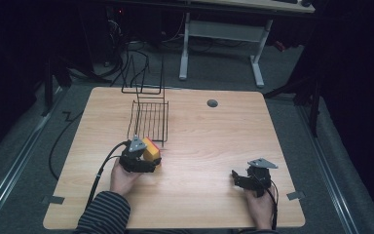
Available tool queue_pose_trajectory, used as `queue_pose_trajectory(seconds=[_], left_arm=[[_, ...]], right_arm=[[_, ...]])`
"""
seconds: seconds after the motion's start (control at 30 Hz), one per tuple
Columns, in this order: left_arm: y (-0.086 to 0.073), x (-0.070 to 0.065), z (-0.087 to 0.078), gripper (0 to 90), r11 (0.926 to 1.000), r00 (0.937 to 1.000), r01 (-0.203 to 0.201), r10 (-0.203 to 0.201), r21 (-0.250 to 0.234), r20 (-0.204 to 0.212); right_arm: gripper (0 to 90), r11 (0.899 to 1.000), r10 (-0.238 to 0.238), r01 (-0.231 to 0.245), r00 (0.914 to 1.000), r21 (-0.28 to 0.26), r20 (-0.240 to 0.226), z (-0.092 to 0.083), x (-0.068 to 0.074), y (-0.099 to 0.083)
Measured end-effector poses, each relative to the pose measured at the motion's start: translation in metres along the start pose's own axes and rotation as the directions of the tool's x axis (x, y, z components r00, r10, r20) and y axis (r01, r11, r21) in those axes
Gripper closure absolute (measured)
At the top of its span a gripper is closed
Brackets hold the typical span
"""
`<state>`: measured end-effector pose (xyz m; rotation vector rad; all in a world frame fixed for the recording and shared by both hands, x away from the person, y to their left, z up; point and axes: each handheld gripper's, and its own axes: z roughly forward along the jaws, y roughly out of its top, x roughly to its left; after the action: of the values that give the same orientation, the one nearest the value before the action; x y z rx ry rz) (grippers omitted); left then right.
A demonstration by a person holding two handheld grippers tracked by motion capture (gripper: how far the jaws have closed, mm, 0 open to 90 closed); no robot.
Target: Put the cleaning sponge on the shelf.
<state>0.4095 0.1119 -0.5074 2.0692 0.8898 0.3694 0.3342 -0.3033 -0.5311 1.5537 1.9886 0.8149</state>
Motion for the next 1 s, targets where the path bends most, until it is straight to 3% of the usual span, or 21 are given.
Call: queue_pose_trajectory(seconds=[0.37,1.0], left_arm=[[0.001,0.001,-0.007,22.7,1.0,1.0,-0.002,0.002,0.005,0.0],[0.002,-0.004,-0.038,22.8,0.9998,0.9998,-0.004,0.004,-0.018,-0.021]], right_arm=[[18.6,1.0,0.0,0.0,1.0,0.0,0.0,0.0,0.0,0.0],[18.5,1.0,-0.003,0.003,1.0,-0.001,0.001,0.0,0.0,0.0]])
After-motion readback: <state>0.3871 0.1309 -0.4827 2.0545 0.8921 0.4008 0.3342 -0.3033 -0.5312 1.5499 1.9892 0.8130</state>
